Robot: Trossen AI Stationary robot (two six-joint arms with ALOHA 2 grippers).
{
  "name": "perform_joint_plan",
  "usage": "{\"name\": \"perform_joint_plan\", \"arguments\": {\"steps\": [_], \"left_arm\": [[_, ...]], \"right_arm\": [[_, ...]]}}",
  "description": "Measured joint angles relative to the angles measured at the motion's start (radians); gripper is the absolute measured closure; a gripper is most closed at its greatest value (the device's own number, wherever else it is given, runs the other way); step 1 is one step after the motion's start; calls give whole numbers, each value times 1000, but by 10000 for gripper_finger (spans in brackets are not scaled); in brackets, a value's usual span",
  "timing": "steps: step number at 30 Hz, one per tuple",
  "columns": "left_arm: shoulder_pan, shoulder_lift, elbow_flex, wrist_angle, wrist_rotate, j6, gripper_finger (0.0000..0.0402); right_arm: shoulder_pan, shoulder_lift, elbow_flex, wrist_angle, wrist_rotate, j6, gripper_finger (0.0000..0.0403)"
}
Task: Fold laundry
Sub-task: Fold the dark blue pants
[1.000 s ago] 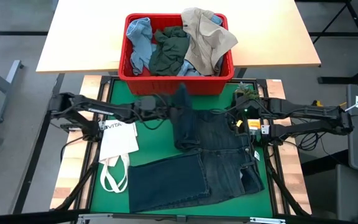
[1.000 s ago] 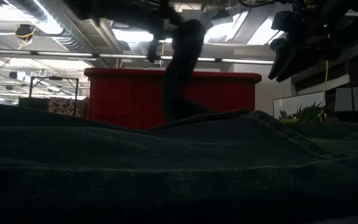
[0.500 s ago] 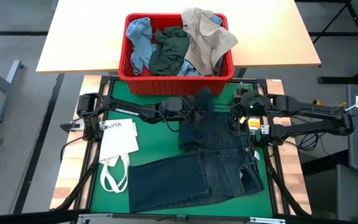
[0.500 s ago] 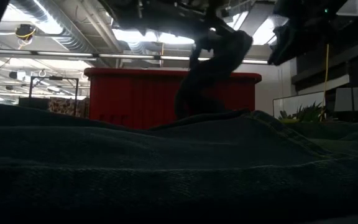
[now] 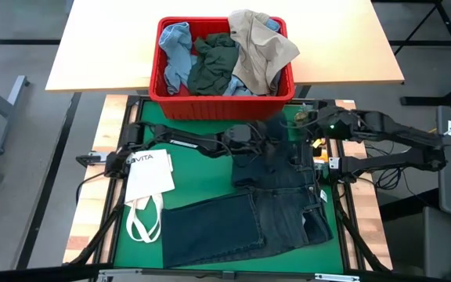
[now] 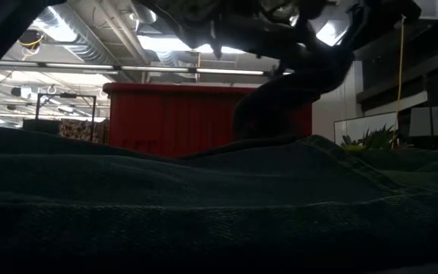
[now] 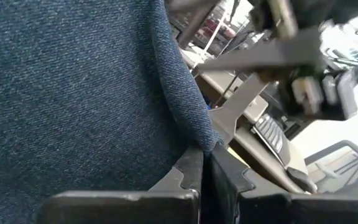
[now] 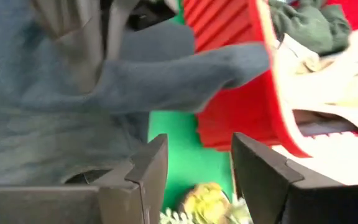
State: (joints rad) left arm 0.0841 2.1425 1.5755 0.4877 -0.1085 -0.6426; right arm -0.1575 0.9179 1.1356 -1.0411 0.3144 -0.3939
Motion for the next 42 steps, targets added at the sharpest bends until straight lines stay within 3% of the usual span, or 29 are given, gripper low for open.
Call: {"name": "perform_joint_plan", "arguments": {"steps": [17,29,35,42], "left_arm": [[-35,274,219,0,-57,-9,392],[-53,326,284,3,-148,59,389],[-53,326,284,5,-116,70,348],[-48,326,284,6,-71,76,280]], "right_arm": [[0,1,63,-92,8,0,226],[0,1,63,-92,7,0,226],[0,1,63,-92,3,0,226],[0,1,62,-92,-77,-1,226]]}}
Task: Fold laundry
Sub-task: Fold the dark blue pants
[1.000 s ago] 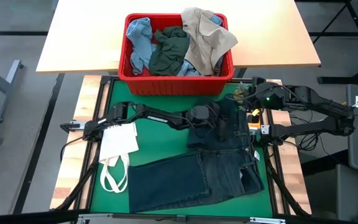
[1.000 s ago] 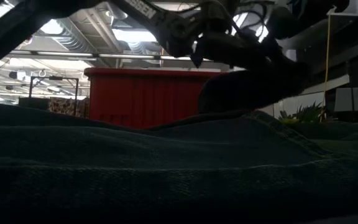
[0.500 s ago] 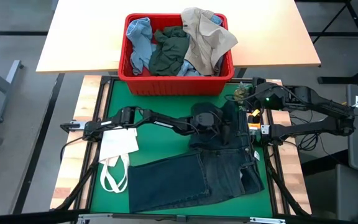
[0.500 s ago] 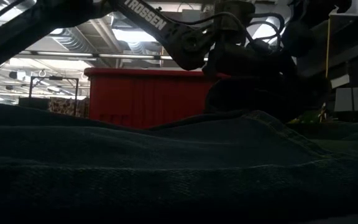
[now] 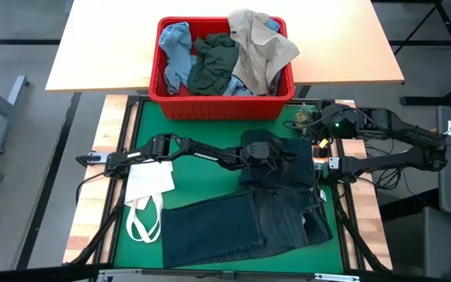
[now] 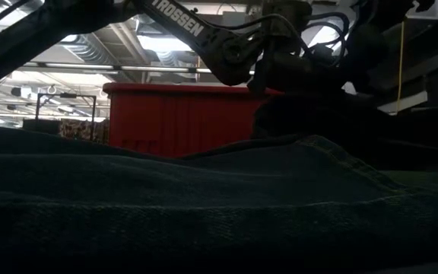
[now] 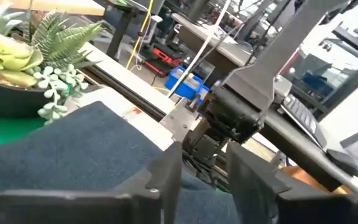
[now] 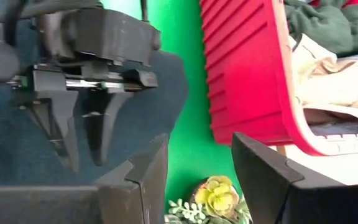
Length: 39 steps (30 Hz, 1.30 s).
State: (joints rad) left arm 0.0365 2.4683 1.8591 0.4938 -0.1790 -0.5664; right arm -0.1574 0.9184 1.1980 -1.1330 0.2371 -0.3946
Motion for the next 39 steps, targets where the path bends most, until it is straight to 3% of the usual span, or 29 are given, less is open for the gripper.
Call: {"name": "perform_joint_plan", "arguments": {"steps": [4,10,14,18,22,27,31,36,39], "left_arm": [[21,-7,0,-9,121,75,253],[68,-78,1,-21,431,161,243],[108,-130,1,-146,588,163,249],[129,-184,1,-321,643,245,254],[128,-240,1,-514,585,392,258],[107,-336,0,-784,357,562,264],[68,-390,0,-941,227,598,266],[0,-384,0,-1040,136,599,266],[-35,-374,-1,-1070,82,605,266]], "right_arm": [[0,0,0,-21,-41,45,226],[0,0,-1,-172,-182,75,226],[1,0,-1,-201,-246,103,226],[1,0,-1,-200,-265,111,226],[1,0,-5,-199,-265,111,226],[1,-8,-82,-175,-267,148,226],[10,-29,-169,-111,-324,213,226],[124,-22,-233,-51,-331,281,226],[228,-18,-239,-42,-280,338,226]]}}
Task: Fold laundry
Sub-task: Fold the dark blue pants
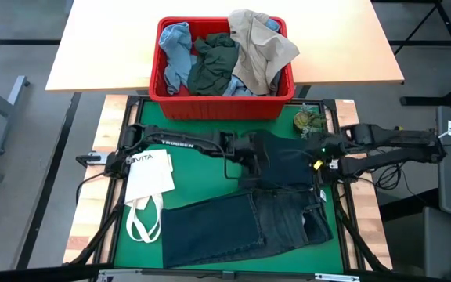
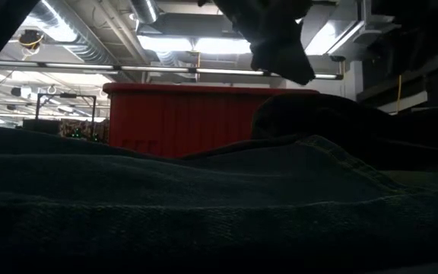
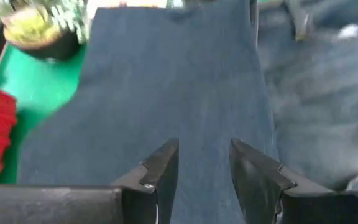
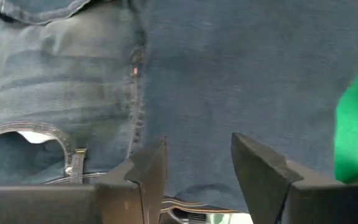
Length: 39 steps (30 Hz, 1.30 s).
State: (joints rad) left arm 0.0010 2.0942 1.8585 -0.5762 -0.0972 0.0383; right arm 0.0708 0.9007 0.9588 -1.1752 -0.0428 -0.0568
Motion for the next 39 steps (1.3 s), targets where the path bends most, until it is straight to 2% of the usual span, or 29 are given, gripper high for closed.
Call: {"name": "perform_joint_plan", "arguments": {"steps": [7,11,16,23,29,39], "left_arm": [[-59,1,-1,-2,-152,1,266],[-71,1,-1,-47,-164,0,266],[-69,1,-1,-60,-180,-10,266],[-70,1,-1,-60,-180,-10,266],[-70,1,-1,-60,-180,-11,266],[-70,1,-1,-60,-179,-11,266]], "right_arm": [[255,18,0,-3,206,165,226],[369,56,0,-2,255,265,226],[466,129,0,-1,286,289,226],[526,251,0,-43,295,410,226],[526,343,0,-137,296,546,226],[525,457,0,-137,295,561,232]]}}
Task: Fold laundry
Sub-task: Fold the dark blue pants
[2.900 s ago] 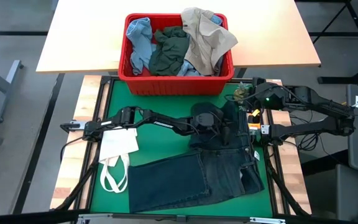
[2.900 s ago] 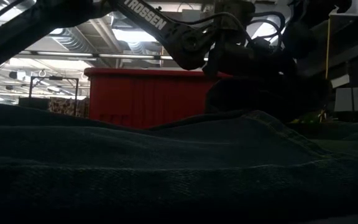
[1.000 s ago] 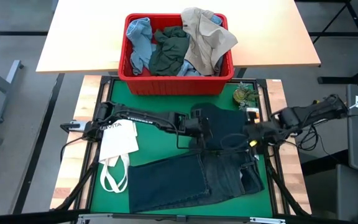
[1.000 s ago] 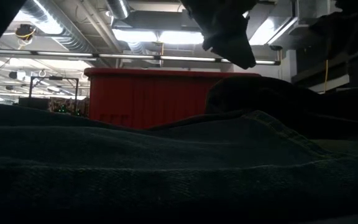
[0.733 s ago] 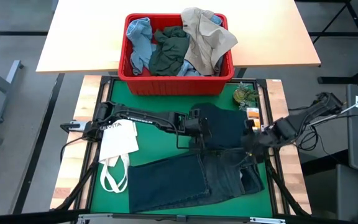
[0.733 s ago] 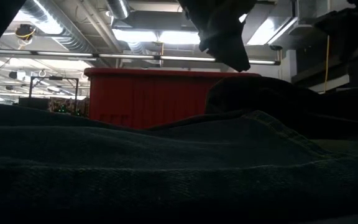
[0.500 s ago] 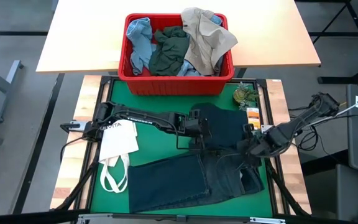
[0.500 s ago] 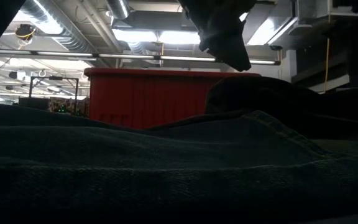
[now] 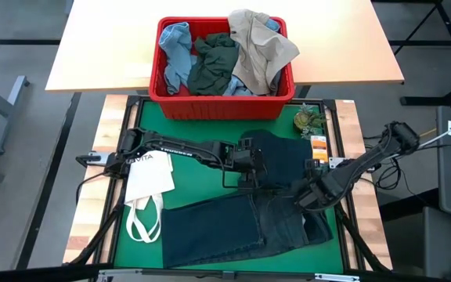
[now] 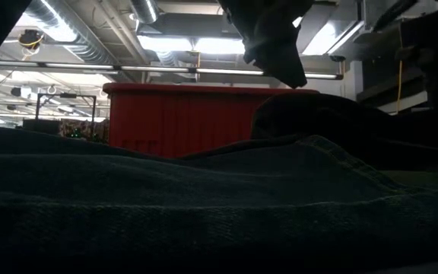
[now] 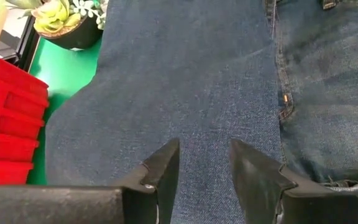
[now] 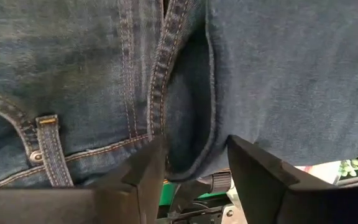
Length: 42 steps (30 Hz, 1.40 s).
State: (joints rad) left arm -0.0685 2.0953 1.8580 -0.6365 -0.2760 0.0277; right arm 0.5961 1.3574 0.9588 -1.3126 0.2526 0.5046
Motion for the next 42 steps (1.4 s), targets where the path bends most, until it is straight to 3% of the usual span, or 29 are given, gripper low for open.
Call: {"name": "perform_joint_plan", "arguments": {"steps": [3,9,12,18,24,42], "left_arm": [[0,0,0,0,0,0,266],[0,0,0,0,1,0,266],[0,0,0,0,1,0,266],[0,0,0,0,13,-8,266],[-1,15,0,-1,60,-79,266],[-2,239,-54,73,77,-56,266]], "right_arm": [[0,21,0,-19,0,23,265],[0,26,0,-181,-2,93,388],[-1,26,0,-268,-31,146,379],[0,22,-5,-261,-44,136,396],[-1,29,-5,-257,-73,123,380],[-1,28,-4,-249,-92,117,377]]}}
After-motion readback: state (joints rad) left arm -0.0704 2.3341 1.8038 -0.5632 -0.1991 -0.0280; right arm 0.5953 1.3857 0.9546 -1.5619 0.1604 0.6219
